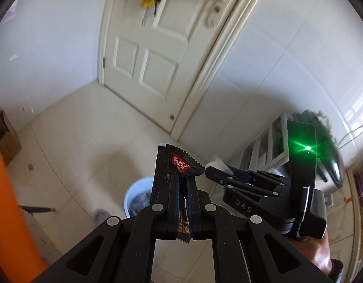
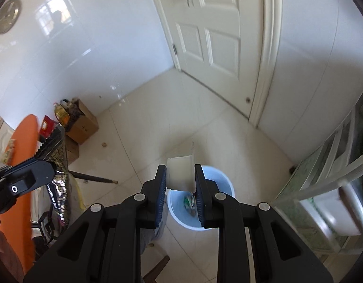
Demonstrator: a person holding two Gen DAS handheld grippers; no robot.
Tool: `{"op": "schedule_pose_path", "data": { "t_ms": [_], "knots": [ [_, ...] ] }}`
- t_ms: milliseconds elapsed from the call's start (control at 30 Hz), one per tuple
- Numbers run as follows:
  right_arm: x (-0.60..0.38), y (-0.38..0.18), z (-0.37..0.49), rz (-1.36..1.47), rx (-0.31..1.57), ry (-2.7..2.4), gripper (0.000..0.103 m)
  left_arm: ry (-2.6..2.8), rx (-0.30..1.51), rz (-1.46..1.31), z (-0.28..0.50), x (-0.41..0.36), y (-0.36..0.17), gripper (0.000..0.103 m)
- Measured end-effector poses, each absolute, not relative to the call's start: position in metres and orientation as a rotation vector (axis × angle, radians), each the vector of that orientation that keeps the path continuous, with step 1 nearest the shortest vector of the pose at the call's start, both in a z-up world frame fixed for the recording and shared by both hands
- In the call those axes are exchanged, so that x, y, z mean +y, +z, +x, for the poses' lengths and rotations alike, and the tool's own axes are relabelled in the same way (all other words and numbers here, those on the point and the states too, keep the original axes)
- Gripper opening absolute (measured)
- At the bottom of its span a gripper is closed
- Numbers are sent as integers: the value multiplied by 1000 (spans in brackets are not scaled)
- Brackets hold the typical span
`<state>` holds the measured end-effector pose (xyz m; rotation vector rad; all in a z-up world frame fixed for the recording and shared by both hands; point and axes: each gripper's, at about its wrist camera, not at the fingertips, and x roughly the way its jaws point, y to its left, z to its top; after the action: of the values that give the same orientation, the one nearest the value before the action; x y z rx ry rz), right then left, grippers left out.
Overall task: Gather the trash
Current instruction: 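Carry the cup and wrapper to the blue bucket and open both grippers, then return both tools from the bucket to the orange table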
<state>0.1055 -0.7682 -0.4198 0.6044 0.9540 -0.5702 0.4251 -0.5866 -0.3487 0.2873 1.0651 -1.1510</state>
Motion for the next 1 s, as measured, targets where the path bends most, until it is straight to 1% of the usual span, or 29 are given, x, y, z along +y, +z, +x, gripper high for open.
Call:
{"op": "schedule_pose_path", "data": {
  "t_ms": [67,100,133,167,200,233,267,300,333,400,433,533,700,833,1000],
  "knots": [
    [-776,-432,107,638,965,-568,26,-1129,1115,297,428,-600,-360,7],
    [-781,-438,107,659,967,-566,26,-1120,1124,303,432,-609,-362,14],
    [-785,-442,107,673,972,-568,26,-1100,1137,320,436,-618,-364,28],
    [-784,-446,107,680,977,-568,30,-1088,1146,327,438,-622,-366,37],
    [-786,-449,107,690,982,-566,34,-1076,1146,329,439,-625,-367,55],
    [-788,-451,107,697,981,-566,48,-1060,1137,332,445,-638,-366,66],
    [-790,-452,107,701,977,-569,65,-1029,1133,336,445,-639,-364,70],
    [-790,-452,106,707,966,-573,72,-1017,1124,346,445,-641,-363,76],
    [-791,-453,105,712,958,-575,82,-1005,1114,357,444,-640,-362,79],
    [-792,-452,104,708,959,-608,96,-981,1091,374,440,-641,-358,82],
    [-791,-452,104,702,960,-627,103,-964,1071,390,437,-641,-355,86],
    [-787,-445,102,698,953,-652,103,-924,1014,420,419,-642,-351,90],
    [-776,-426,105,674,932,-654,103,-893,977,397,394,-626,-345,91],
    [-763,-401,107,643,899,-651,103,-880,943,364,385,-598,-325,91],
    [-740,-366,113,598,852,-633,103,-887,914,290,379,-539,-291,91]
  ]
}}
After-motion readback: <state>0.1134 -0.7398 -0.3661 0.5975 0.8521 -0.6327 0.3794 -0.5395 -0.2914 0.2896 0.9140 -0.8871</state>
